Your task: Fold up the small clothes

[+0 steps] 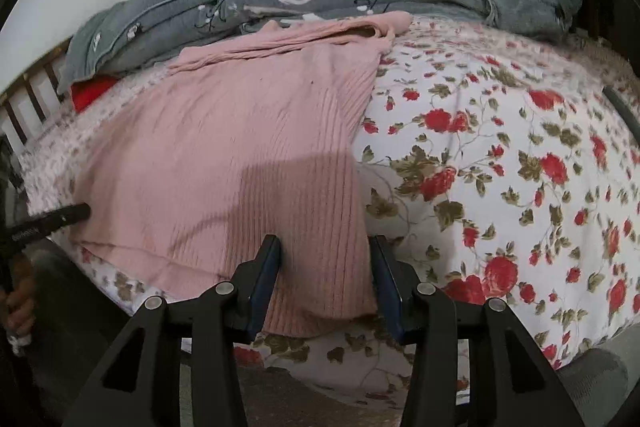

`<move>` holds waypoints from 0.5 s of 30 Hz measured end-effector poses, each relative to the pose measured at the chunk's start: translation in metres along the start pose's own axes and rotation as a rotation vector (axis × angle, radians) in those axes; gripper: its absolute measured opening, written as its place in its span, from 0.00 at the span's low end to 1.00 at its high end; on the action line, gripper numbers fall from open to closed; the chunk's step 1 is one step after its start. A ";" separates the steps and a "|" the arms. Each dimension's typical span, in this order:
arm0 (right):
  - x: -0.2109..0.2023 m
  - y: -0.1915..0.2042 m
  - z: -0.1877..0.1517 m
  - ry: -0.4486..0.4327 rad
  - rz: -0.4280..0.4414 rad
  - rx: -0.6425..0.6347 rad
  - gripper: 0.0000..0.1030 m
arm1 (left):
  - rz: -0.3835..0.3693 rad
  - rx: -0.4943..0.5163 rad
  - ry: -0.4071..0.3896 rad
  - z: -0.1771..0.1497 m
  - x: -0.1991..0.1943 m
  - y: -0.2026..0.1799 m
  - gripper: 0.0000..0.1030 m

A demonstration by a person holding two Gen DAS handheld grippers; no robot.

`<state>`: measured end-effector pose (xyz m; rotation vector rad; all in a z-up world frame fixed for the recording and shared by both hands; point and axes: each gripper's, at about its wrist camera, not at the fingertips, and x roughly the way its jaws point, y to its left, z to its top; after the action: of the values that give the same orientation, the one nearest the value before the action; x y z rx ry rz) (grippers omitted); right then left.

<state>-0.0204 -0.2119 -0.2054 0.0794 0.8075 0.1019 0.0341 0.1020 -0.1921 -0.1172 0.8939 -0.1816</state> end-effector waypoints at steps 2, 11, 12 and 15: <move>0.000 0.003 -0.001 -0.001 -0.016 -0.018 0.38 | 0.012 0.009 -0.009 -0.001 0.000 -0.002 0.38; 0.000 0.005 -0.007 -0.046 -0.010 -0.053 0.30 | 0.024 0.037 -0.052 -0.006 0.000 -0.006 0.38; 0.000 0.005 -0.007 -0.051 -0.011 -0.054 0.30 | 0.022 0.033 -0.056 -0.006 0.000 -0.005 0.38; 0.000 0.007 -0.009 -0.057 -0.021 -0.053 0.30 | 0.013 0.018 -0.070 -0.008 -0.001 -0.004 0.38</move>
<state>-0.0272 -0.2048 -0.2103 0.0240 0.7478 0.1006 0.0268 0.0984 -0.1958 -0.1004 0.8233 -0.1720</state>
